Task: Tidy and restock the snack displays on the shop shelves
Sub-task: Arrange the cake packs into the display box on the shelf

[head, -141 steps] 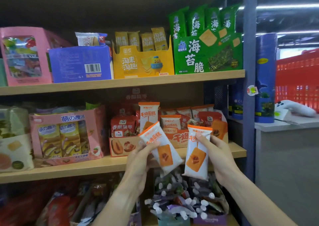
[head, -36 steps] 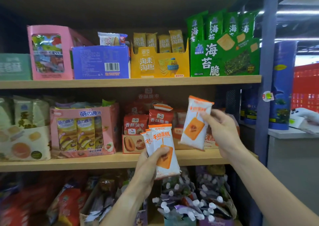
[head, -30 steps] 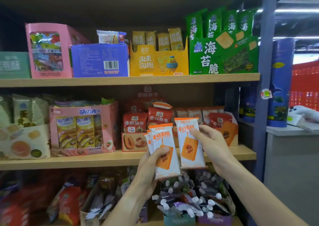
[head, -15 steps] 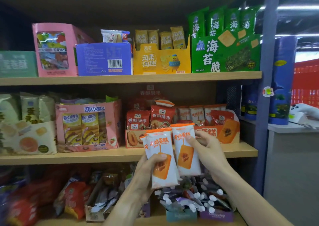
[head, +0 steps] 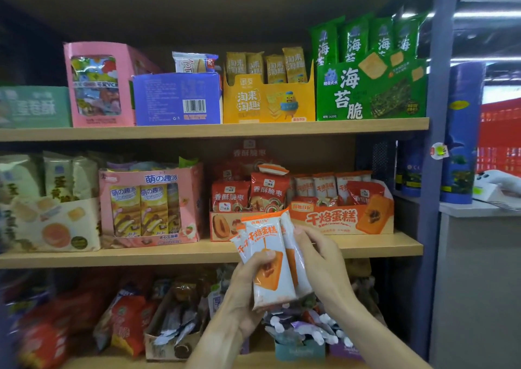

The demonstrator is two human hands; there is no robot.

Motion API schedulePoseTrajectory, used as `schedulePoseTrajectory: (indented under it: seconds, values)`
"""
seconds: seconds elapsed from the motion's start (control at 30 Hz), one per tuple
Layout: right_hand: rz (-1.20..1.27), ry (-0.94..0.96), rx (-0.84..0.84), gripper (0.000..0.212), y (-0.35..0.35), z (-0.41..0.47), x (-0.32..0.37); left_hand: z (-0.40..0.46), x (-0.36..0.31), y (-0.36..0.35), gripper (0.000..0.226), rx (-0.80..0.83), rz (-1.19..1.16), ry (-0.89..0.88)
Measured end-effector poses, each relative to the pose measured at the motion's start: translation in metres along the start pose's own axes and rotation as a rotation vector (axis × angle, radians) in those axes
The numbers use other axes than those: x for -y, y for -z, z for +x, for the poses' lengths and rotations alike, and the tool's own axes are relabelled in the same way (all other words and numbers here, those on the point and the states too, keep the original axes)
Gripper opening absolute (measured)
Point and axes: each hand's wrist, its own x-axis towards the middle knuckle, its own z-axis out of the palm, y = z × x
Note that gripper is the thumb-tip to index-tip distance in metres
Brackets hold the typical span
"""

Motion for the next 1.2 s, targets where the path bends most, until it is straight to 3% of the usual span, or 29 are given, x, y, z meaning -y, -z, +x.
schedulePoseTrajectory:
  seconds: [0.3,0.4,0.47,0.63,0.73,0.83,0.97,1.1,1.2]
  values:
    - [-0.036,-0.034,0.054,0.021,0.006,0.009,0.002,0.004,0.001,-0.010,0.068,-0.042,-0.073,0.013]
    - [-0.060,-0.045,-0.122,0.026,0.006,0.043,0.020,0.007,-0.007,-0.008,0.074,-0.086,-0.073,-0.012]
    - [0.048,-0.110,-0.188,0.030,-0.001,0.078,0.034,0.012,-0.013,-0.005,0.078,-0.105,-0.084,-0.033]
    - [0.252,-0.282,0.010,0.022,-0.028,0.153,0.052,0.016,-0.023,0.000,0.089,-0.144,-0.110,-0.041]
    - [0.197,-0.256,-0.025,0.022,-0.035,0.165,0.041,0.015,-0.027,0.002,0.082,-0.149,-0.106,-0.043]
    - [0.074,-0.054,-0.124,0.009,-0.020,0.135,0.037,0.013,-0.029,0.005,0.071,-0.141,-0.098,-0.056]
    - [0.005,0.113,-0.079,0.019,0.005,0.065,0.027,0.012,-0.028,0.007,0.069,-0.140,-0.097,-0.072]
    - [0.108,0.047,-0.021,0.045,0.023,0.017,0.022,0.010,-0.022,0.003,0.072,-0.108,-0.096,-0.064]
    - [-0.019,0.029,-0.037,0.054,0.040,-0.001,0.006,0.007,-0.017,0.002,0.065,-0.053,-0.122,-0.053]
